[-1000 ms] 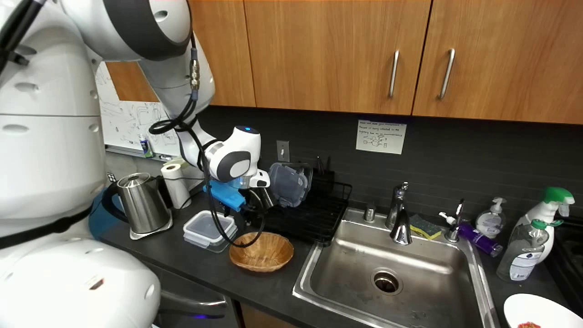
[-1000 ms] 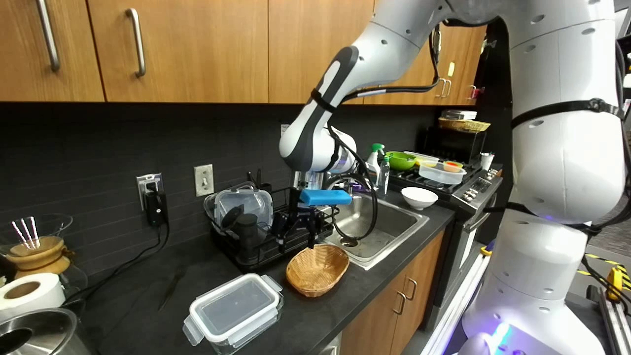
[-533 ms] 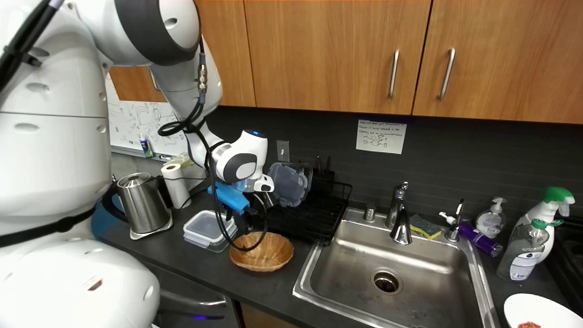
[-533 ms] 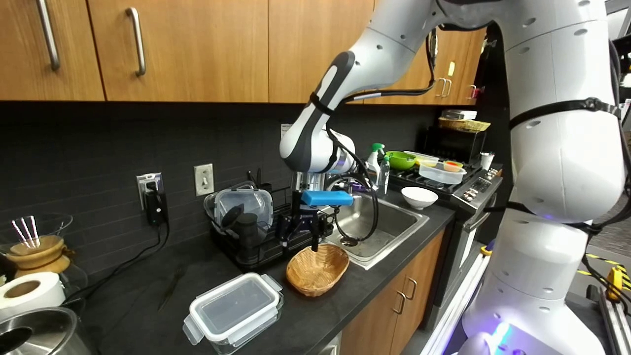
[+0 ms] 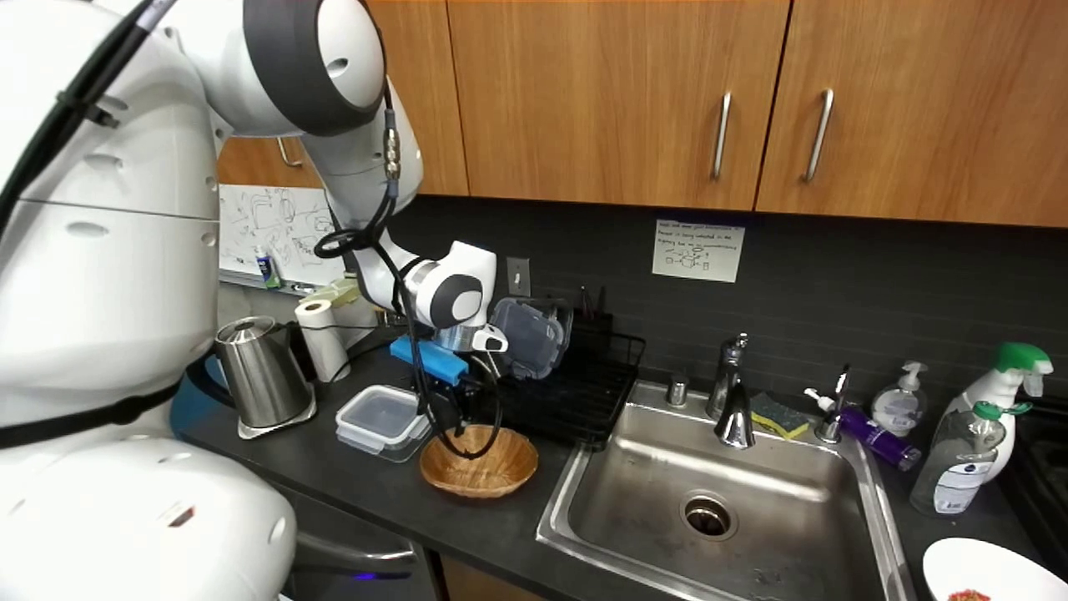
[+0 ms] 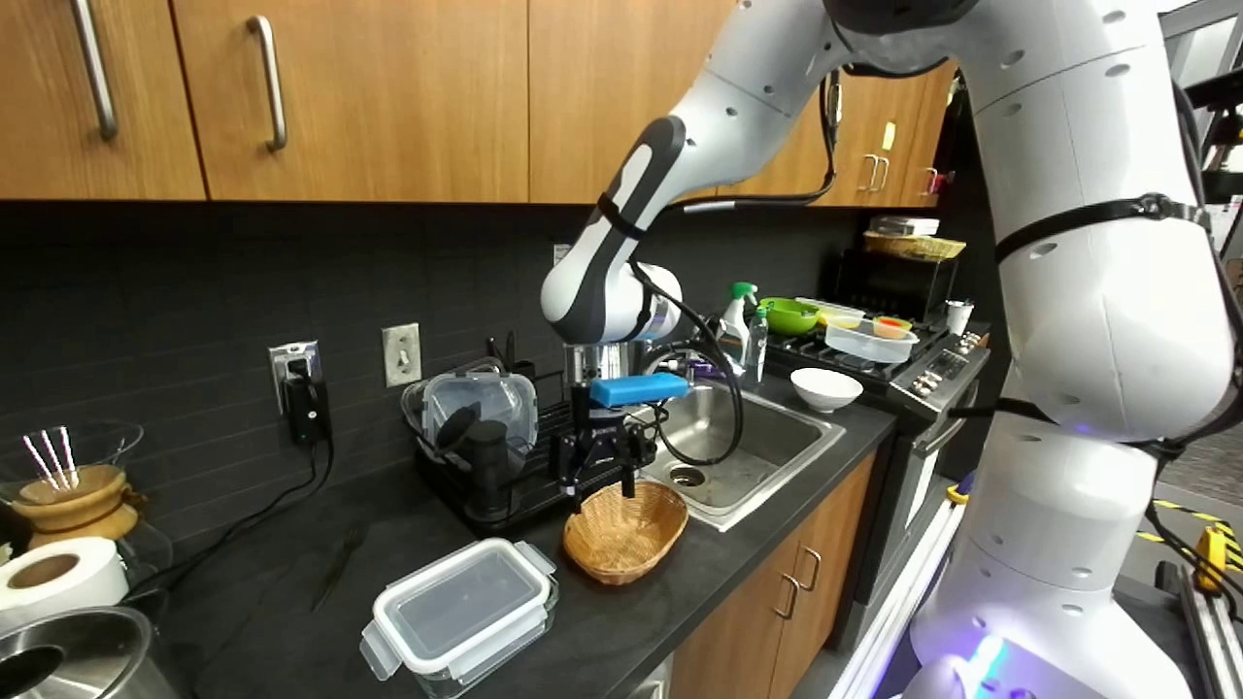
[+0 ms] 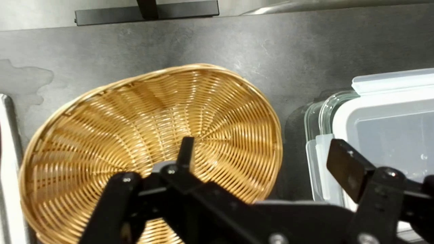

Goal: Put the bowl on the lunch box

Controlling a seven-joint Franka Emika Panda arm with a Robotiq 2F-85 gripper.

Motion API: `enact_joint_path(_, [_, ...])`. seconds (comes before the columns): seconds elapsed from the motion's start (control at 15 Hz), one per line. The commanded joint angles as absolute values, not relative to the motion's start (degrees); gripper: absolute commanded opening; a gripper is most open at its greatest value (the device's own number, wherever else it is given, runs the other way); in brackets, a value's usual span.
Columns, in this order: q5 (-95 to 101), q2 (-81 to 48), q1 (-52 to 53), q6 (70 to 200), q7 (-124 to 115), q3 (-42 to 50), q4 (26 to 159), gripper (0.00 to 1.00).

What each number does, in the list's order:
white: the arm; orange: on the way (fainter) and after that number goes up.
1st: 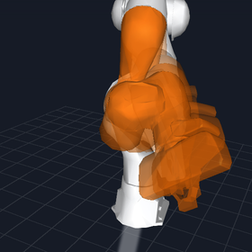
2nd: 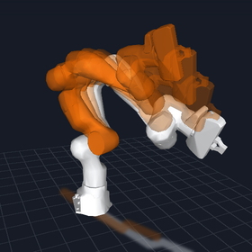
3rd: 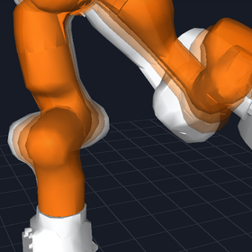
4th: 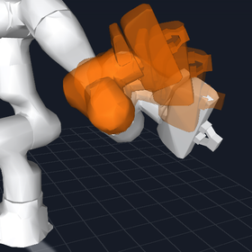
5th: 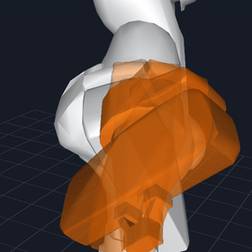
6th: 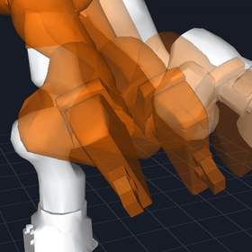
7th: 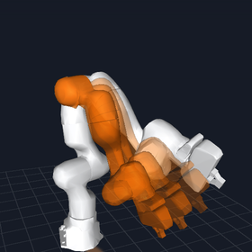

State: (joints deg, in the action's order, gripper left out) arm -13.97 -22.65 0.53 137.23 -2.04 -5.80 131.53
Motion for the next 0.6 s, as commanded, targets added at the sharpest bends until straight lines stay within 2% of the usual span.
enact_joint_path(0.0, [-11.32,-25.63,1.94,132.39,-3.95,-4.38,126.95,1.0])
enact_joint_path(0.53, [-8.6,-29.02,2.51,134.5,-2.46,-3.9,122.94,1.0])
